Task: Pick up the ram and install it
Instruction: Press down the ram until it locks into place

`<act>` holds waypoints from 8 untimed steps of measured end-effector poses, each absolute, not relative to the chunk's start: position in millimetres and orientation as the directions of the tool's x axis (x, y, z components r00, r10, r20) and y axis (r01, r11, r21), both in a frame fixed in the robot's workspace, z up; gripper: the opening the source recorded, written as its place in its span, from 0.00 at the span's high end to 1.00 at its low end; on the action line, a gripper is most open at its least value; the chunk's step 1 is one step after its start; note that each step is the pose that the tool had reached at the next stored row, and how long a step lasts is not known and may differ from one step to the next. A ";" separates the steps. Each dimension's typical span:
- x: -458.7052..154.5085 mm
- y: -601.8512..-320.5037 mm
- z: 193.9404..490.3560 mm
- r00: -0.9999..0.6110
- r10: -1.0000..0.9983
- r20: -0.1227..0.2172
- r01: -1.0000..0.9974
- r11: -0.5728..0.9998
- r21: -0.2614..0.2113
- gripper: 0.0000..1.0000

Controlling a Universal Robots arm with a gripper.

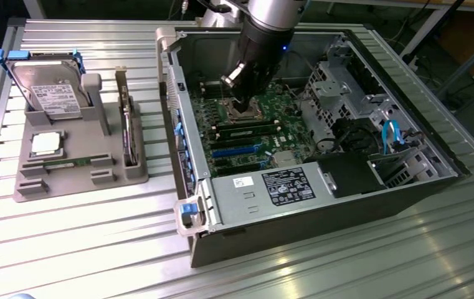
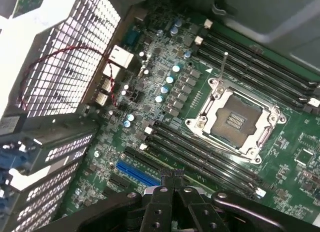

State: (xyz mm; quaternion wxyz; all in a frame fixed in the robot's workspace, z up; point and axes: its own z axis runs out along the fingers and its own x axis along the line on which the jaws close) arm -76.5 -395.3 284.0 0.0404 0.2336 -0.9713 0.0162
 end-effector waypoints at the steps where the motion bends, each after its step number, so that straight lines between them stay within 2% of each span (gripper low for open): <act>1: -76.5 -395.3 284.0 -0.894 -0.440 0.086 -0.442 0.897 -0.013 0.89; 8: -76.5 -395.2 284.0 -0.967 -0.241 0.083 -0.243 0.970 -0.014 0.89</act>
